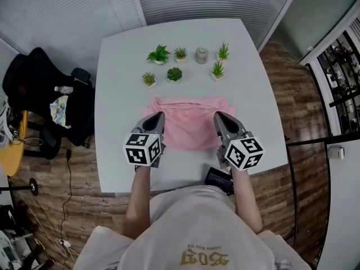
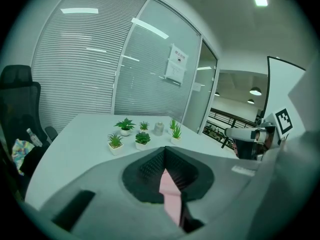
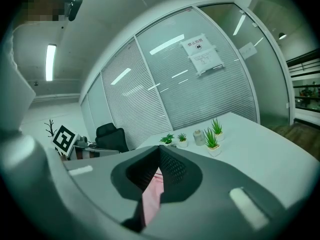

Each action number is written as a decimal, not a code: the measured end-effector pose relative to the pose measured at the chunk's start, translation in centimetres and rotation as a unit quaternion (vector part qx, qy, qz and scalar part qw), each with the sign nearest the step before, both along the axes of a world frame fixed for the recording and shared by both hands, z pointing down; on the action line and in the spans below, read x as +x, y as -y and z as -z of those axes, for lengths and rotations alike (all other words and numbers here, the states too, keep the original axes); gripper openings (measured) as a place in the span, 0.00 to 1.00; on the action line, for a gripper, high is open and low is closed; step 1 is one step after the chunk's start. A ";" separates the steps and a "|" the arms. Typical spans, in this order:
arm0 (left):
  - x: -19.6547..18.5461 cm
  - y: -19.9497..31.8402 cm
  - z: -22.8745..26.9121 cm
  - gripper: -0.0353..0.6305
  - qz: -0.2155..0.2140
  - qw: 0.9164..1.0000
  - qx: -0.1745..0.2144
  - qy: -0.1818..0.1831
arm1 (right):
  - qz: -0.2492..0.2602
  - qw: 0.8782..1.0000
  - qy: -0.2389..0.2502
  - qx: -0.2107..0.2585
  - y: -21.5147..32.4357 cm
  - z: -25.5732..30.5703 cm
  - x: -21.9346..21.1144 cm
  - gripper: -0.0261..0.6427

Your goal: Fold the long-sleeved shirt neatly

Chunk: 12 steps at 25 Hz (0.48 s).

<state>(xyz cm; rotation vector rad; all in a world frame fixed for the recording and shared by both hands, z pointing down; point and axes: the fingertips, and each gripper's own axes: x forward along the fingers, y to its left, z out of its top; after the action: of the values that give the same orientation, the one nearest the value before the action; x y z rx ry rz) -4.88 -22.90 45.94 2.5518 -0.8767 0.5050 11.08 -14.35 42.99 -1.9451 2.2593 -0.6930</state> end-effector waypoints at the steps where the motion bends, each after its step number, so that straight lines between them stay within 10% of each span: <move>1: 0.0 0.0 0.0 0.06 0.000 1.000 0.001 0.000 | -0.001 1.000 0.001 0.000 0.0 0.0 0.0 0.06; 12: -0.1 0.1 0.0 0.06 -0.001 1.000 0.005 -0.004 | -0.015 1.000 0.010 -0.003 -0.5 -0.2 0.8 0.06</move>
<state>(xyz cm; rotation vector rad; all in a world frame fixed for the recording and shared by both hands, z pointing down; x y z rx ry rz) -4.99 -23.03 45.99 2.5625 -0.8766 0.4913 11.89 -13.88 43.22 -1.9608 2.2155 -0.7138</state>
